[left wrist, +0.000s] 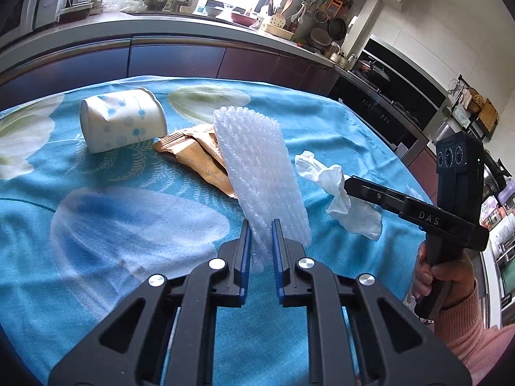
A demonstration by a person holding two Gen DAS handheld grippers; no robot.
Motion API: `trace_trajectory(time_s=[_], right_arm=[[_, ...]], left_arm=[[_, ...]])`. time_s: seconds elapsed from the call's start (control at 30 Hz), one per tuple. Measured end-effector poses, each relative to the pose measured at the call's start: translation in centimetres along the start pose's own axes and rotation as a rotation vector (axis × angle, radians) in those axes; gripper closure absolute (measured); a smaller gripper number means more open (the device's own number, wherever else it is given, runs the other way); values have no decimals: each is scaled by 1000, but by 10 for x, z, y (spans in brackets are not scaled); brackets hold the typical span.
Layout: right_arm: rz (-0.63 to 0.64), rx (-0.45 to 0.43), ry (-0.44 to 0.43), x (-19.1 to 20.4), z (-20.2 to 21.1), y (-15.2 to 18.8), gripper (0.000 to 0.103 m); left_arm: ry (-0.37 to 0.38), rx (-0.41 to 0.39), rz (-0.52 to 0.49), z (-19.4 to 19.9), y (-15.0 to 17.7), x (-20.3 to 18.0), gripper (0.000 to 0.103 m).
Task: Collect trash
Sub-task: 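Carry the netting in the left tool and the tissue in the right tool over the bin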
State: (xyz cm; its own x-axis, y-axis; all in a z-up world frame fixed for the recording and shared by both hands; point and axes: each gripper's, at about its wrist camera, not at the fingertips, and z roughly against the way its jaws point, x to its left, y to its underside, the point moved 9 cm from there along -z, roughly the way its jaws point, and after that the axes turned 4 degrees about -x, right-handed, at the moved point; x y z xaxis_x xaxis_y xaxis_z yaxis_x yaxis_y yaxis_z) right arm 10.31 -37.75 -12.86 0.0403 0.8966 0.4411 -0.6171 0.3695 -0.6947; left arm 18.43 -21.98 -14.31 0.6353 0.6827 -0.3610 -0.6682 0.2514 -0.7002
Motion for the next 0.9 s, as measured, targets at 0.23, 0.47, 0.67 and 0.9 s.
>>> trace_trajectory(time_s=[0.23,0.47,0.67,0.9], right_arm=[[34,-17,-69,35,-1,-6,86],[75,10,-168,85,-16,1,86],[107,38,-252,129,-31,8,86],[136,73,-321,171,-45,16,86]], left_arm=[[-12,-56,34,42,4,20,90],[-45,-117,103,95,16,51,90],[-82,-157,143,137,28,75,90],[-136,-186,179,169,44,99,90]])
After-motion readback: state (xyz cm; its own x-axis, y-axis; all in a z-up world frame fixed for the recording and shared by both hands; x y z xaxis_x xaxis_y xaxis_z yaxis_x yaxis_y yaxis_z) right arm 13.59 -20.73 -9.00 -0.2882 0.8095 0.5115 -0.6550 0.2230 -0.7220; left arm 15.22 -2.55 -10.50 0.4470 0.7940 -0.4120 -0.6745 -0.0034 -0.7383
